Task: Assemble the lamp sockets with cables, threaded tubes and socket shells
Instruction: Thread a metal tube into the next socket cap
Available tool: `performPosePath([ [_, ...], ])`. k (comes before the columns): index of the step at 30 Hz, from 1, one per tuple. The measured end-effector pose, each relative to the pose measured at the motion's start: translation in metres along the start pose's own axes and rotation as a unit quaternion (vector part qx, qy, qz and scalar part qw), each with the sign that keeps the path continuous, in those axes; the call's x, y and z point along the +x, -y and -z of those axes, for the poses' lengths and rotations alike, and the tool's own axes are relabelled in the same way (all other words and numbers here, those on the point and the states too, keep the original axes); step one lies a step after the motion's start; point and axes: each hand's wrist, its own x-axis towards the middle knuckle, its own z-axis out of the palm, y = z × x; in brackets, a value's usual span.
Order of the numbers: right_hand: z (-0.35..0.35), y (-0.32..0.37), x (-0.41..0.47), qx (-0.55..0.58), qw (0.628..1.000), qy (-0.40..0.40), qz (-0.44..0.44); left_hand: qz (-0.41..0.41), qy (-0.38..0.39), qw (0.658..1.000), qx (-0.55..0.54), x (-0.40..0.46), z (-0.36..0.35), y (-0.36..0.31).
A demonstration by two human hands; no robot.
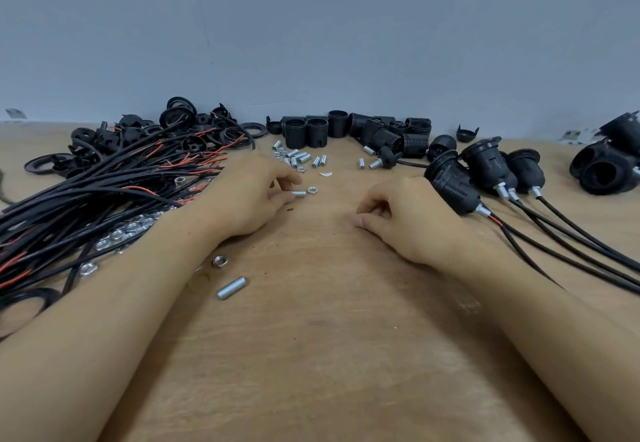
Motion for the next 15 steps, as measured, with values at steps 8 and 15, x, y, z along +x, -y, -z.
performPosePath([
  [8,0.001,0.000,0.005,0.393,0.913,-0.073,-0.078,-0.070,-0.056,0.975,-0.201,-0.013,-0.001,-0.036],
  [15,0.001,0.001,0.005,0.586,0.805,0.015,-0.087,-0.110,-0.082,0.962,-0.236,-0.016,-0.005,-0.046],
])
